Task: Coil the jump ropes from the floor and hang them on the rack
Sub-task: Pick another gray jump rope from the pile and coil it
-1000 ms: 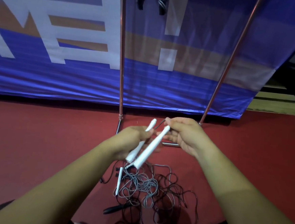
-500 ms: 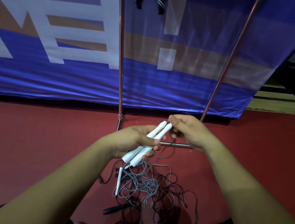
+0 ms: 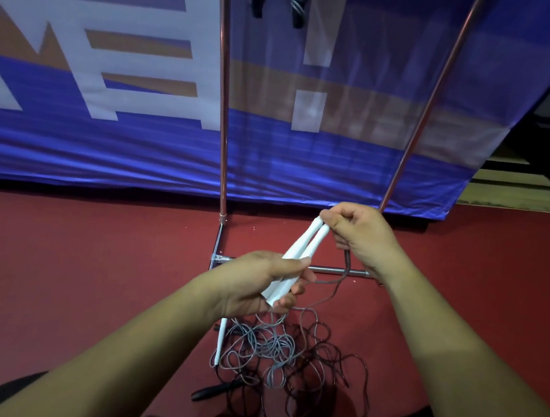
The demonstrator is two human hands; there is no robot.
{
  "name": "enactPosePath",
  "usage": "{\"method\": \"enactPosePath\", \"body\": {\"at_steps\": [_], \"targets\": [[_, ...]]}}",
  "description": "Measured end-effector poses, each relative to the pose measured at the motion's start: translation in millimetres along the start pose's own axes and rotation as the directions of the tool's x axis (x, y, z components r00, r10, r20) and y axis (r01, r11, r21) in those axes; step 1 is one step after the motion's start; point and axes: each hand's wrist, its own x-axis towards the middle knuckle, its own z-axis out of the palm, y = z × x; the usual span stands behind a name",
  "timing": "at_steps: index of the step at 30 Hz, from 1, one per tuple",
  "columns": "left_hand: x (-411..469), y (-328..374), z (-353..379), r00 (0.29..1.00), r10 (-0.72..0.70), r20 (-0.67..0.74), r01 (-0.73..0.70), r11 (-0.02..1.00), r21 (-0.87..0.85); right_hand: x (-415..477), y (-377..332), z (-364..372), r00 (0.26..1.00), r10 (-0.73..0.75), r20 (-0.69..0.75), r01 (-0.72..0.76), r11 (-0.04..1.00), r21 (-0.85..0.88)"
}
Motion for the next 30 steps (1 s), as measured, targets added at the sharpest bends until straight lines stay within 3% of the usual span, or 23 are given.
{"method": "enactPosePath", "body": {"at_steps": [4,7,10,12,16,21,25,30], "targets": [[-0.9,-1.7,1.2,0.998,0.059,0.024,-0.059,0.998,-0.002,-1.2,-3.3,0.4,0.999,-0.047,0.015,0.047,0.999,0.002],[-1.6,6.6,-1.6,0.981,0.192,-0.021,-0.193,0.975,-0.108,-1.3,-2.1,-2.0,0.997,-0.05,0.06,0.058,0.99,-0.126],[-2.9,28.1,-13.9,0.918,0.375,-0.133,-0.397,0.876,-0.273,-2.6,10.1,-1.4,0.967,0.07,0.244,0.009,0.952,-0.306],[-5.3,41.0,-24.2,0.86,0.424,-0.282,-0.5,0.809,-0.309,-4.9,13.3,5.1,0.949,0.111,0.295,-0.012,0.948,-0.317],[-9.3,51.1,-45.4,0.748,0.426,-0.509,-0.615,0.733,-0.29,-14.3,4.6,33.5,0.944,0.121,0.307,-0.056,0.975,-0.213],[-10.1,53.1,-49.1,0.726,0.438,-0.53,-0.641,0.711,-0.291,-26.8,3.2,62.4,0.915,0.156,0.371,-0.097,0.98,-0.172],[-6.4,52.0,-53.8,0.659,0.428,-0.618,-0.696,0.658,-0.287,-32.8,1.4,74.4,0.897,0.209,0.39,-0.184,0.978,-0.102],[-6.8,52.8,-54.5,0.724,0.351,-0.594,-0.644,0.653,-0.399,-38.0,0.8,87.6,0.893,0.228,0.388,-0.243,0.97,-0.012]]}}
